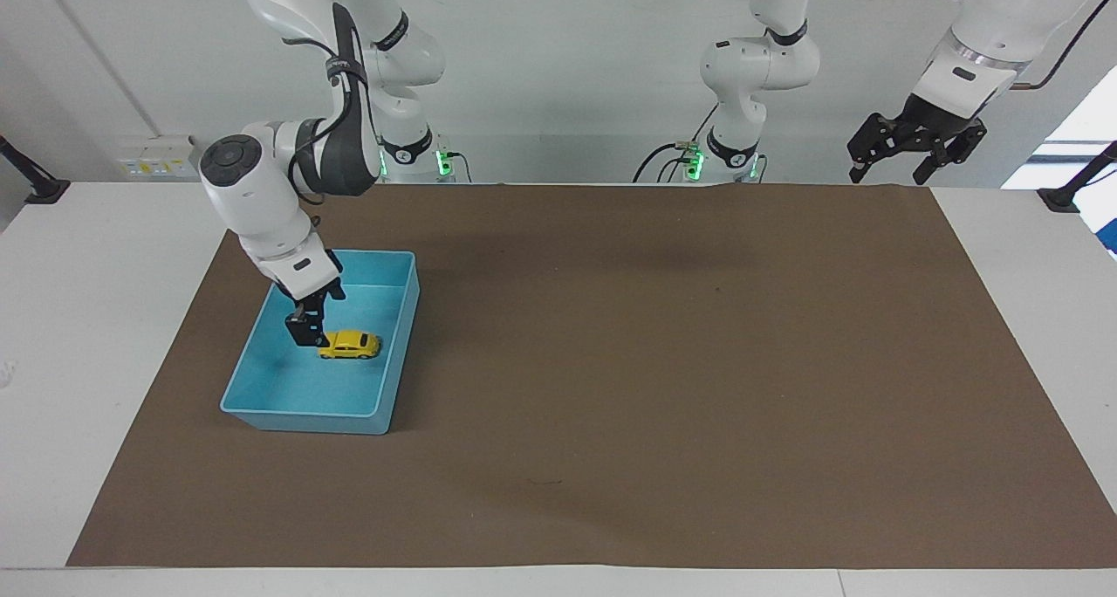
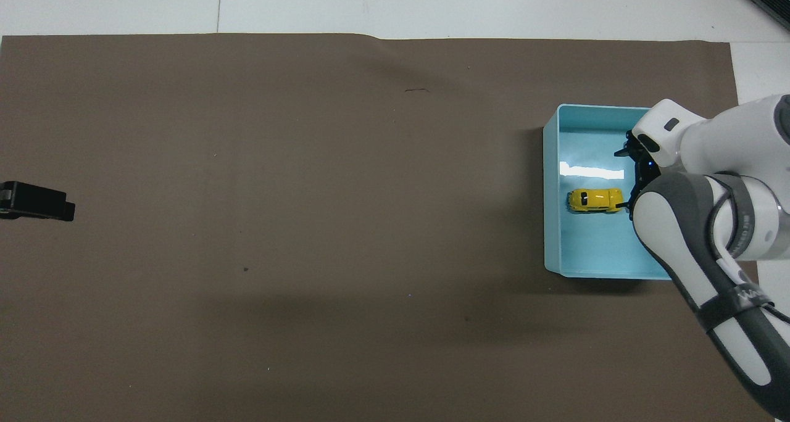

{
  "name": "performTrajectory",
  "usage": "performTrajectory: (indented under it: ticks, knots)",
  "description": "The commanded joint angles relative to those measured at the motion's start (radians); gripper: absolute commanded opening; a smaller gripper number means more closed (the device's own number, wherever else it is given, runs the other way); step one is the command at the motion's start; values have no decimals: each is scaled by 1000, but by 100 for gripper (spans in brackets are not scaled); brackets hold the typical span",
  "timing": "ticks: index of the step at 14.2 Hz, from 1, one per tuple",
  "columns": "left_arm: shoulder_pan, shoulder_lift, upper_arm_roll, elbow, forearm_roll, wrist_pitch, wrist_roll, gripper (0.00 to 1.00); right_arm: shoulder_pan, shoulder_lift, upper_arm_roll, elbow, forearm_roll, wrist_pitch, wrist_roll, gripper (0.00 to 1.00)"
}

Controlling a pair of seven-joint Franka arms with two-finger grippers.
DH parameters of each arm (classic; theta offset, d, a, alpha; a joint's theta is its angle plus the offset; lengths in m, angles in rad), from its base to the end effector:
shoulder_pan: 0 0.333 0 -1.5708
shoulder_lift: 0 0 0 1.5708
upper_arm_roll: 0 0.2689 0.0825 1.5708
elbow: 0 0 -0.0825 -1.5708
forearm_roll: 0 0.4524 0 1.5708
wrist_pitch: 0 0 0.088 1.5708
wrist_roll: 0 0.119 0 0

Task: Wind up and store yellow beetle car
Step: 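Open the right gripper to release the car in the box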

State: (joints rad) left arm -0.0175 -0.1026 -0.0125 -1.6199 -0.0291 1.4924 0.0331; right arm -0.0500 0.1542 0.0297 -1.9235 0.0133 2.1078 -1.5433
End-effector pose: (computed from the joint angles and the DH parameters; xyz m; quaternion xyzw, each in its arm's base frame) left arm 0.5865 -0.0215 0.5944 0.9993 -0.0325 -0.0124 0.0139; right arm 0.6498 -0.0126 0.3223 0.7261 0.6874 0.0164 0.0049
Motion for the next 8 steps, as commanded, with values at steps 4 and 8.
performTrajectory:
  ticks: [4, 8]
  knots:
    - [8, -20, -7, -14, 9, -14, -10, 100, -1, -27, 16, 121, 10, -150, 78, 100]
    - [10, -20, -7, -14, 9, -14, -10, 100, -2, -77, 18, 127, 11, -199, 143, 100]
